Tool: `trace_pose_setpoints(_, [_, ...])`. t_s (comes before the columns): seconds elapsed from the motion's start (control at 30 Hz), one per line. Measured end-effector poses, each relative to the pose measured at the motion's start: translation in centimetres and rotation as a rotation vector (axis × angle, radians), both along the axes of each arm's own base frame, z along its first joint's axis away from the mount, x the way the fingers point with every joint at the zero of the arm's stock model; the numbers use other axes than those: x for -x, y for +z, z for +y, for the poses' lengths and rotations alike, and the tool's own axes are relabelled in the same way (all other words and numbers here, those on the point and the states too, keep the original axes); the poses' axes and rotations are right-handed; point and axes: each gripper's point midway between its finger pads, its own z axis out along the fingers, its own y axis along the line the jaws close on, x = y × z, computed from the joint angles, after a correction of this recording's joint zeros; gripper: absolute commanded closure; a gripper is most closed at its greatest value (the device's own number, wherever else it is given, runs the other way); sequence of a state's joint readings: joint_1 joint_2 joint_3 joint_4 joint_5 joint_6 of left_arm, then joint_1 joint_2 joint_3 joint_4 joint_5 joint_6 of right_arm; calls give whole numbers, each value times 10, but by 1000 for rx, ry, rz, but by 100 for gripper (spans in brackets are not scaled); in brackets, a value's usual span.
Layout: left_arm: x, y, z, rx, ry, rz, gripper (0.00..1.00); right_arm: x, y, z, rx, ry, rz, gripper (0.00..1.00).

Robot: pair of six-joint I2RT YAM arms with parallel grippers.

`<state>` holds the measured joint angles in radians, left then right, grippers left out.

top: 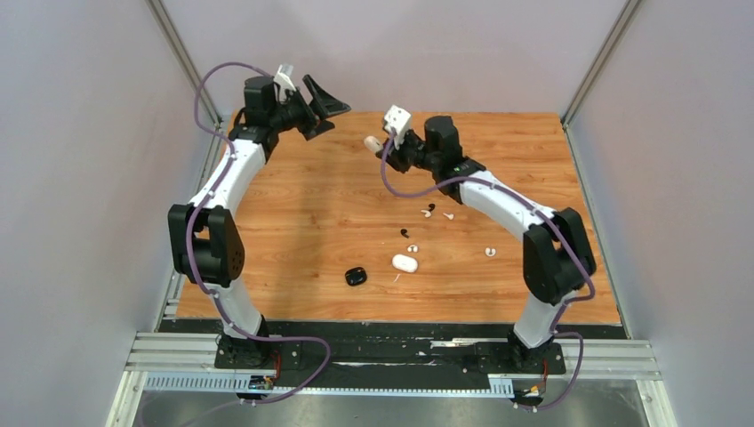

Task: Insert the wireless bluetooth earbuds into the charging case
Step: Pick up the charging case at the center of the board.

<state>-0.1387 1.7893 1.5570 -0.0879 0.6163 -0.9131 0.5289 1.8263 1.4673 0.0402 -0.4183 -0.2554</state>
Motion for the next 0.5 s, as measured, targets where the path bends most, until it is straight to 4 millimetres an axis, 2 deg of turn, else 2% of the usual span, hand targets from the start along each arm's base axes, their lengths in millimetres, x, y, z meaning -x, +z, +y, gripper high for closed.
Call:
trace_pose_setpoints(0.13, [9, 32, 11, 17, -117, -62, 0, 25, 7, -27, 146, 84, -406, 100])
trace_pose_setpoints(0.2, [18, 40, 11, 42, -198, -67, 0, 34, 10, -34, 213, 115, -618, 100])
trace_pose_setpoints(0.27, [30, 34, 4, 73, -281, -30, 1, 40, 11, -36, 285, 135, -871, 100])
trace_pose_setpoints(0.33, [42, 20, -8, 106, -365, 27, 4, 41, 3, -34, 348, 143, -1051, 100])
trace_pose_setpoints(0.5, [67, -10, -40, 158, -512, 163, 13, 29, -12, -23, 450, 88, -1379, 100])
